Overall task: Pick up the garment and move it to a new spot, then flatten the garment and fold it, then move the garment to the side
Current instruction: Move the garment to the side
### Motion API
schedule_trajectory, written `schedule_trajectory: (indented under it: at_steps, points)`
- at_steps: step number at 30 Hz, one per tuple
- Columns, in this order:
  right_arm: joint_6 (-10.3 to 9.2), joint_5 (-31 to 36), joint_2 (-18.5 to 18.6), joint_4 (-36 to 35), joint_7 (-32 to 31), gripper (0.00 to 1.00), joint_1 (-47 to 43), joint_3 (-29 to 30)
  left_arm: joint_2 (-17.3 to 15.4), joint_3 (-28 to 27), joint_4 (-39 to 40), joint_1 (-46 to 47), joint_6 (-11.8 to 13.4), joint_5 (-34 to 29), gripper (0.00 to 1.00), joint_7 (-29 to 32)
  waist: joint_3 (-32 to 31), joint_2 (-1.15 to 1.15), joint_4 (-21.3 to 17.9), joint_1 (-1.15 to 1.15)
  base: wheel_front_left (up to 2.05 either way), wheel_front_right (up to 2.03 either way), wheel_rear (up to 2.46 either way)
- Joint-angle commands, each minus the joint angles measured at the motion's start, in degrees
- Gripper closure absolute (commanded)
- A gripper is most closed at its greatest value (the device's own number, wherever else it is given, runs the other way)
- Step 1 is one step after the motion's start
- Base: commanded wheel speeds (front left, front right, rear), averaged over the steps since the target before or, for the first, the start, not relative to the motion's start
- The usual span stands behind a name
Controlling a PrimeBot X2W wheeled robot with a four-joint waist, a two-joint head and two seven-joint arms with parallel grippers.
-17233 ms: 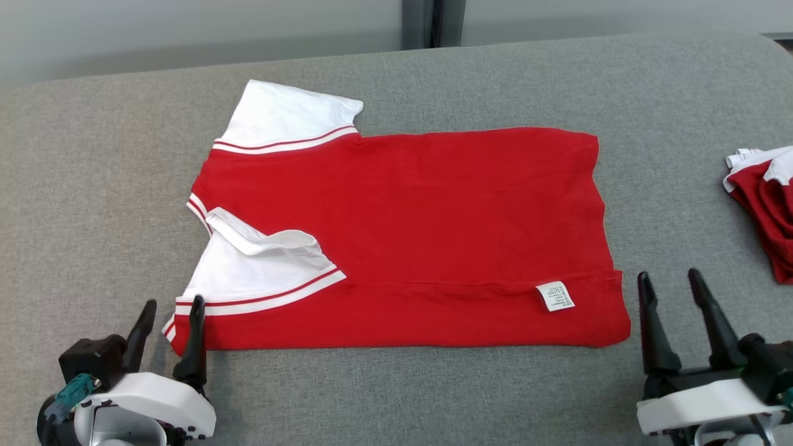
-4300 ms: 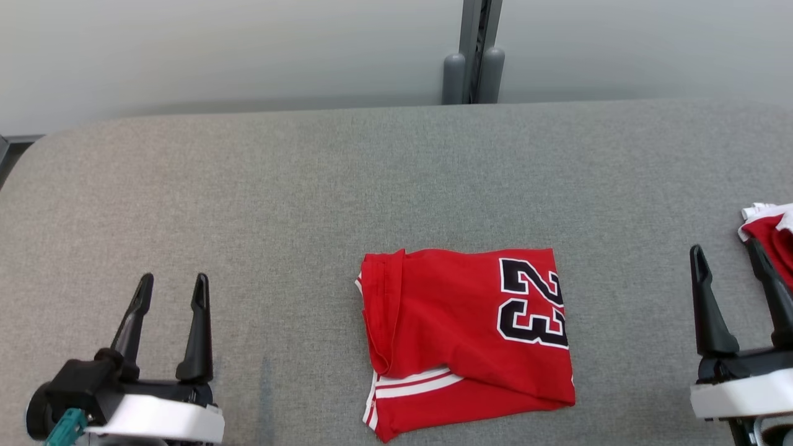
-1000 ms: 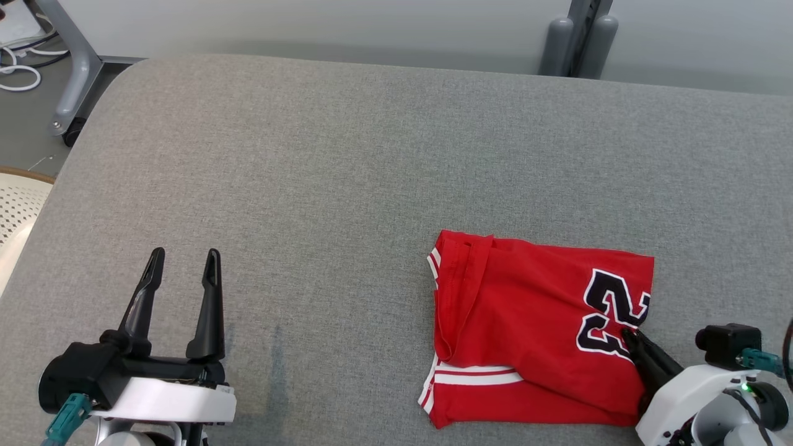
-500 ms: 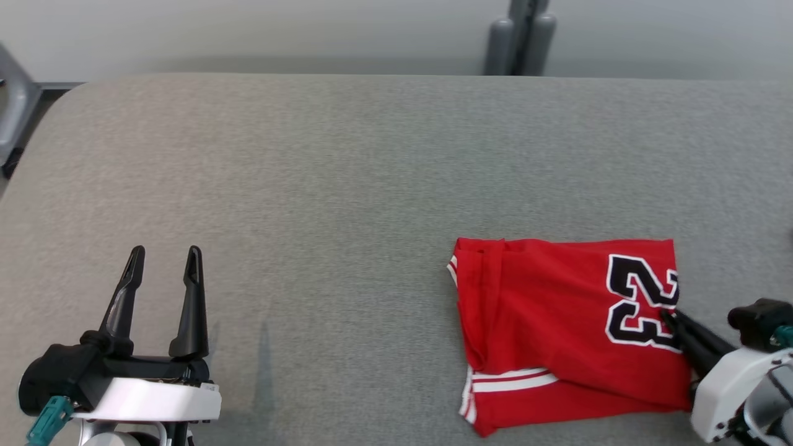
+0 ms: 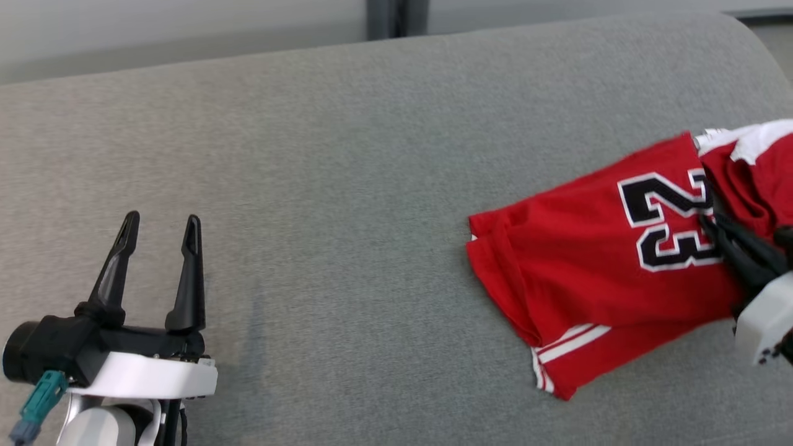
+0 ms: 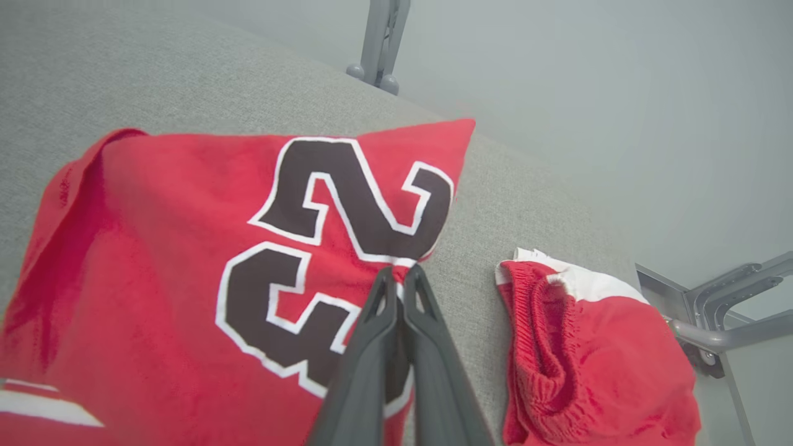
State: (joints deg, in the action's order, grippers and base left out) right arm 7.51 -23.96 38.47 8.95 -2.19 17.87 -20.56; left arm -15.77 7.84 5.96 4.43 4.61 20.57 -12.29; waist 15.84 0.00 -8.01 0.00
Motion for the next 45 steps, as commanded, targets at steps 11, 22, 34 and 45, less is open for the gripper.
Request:
schedule_trajectory:
  at_steps: [11,22,34,45]
  points:
    - [-0.03,-1.37,2.23,9.66,8.75,1.0,12.41,2.68,-2.9,2.16,2.27,8.74,-1.46,-2.34,0.0,4.13,10.33,0.0,-11.35,0.0,0.0,0.0,0.0]
    - [-0.03,-1.2,0.14,23.07,16.06,1.0,21.0,9.47,-3.05,5.34,2.22,14.14,-3.08,-3.6,0.0,6.29,15.15,0.0,-12.88,0.0,0.0,0.0,0.0]
    - [-0.03,0.49,-4.12,31.64,17.45,0.0,22.79,15.76,-4.1,5.43,2.92,15.44,-2.57,-3.97,0.0,6.52,18.72,0.0,-12.07,0.0,0.0,0.0,0.0]
    - [-0.03,2.76,-13.0,23.62,17.41,0.0,13.99,27.62,-4.17,4.7,1.95,13.24,-1.64,-2.82,0.0,5.51,15.71,0.0,-12.55,0.0,0.0,0.0,0.0]
